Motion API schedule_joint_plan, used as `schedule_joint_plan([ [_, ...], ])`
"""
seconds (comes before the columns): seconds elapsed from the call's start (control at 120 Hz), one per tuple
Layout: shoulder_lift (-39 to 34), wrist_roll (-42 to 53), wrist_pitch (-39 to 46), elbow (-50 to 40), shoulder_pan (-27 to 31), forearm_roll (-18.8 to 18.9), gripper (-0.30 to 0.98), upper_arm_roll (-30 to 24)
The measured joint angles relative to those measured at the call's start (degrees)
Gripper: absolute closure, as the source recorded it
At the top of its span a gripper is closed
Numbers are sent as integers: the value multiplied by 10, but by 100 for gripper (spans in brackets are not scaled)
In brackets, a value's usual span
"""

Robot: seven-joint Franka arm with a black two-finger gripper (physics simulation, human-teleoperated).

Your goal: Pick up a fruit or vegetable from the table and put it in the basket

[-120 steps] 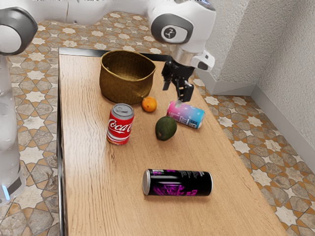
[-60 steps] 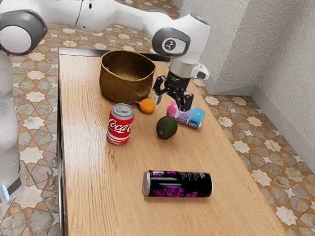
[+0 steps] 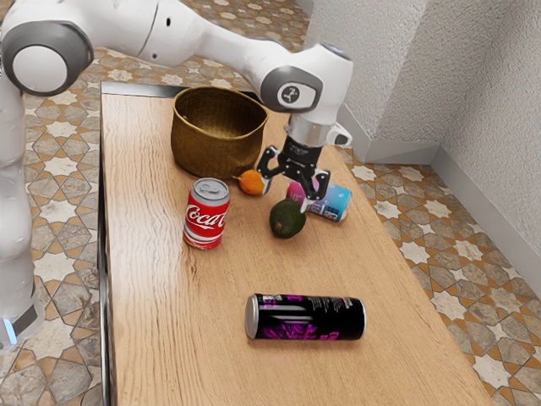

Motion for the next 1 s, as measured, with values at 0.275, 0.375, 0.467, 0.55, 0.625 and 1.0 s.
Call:
schedule_joint_plan([
  [0.275,16,-32,29,-7,2,-2,0,1],
  [0.375,19,-41,34,-9,0,-2,0,1],
  [0.467,22,-47,37,-9,0,-2,0,1],
  [0.55,25,-53,38,-11,4,-2,0,2],
  [0.625,25,-57,39,-11,9,-1,0,2],
  [1.0,40,-69,58,-10,8,9,0,2],
])
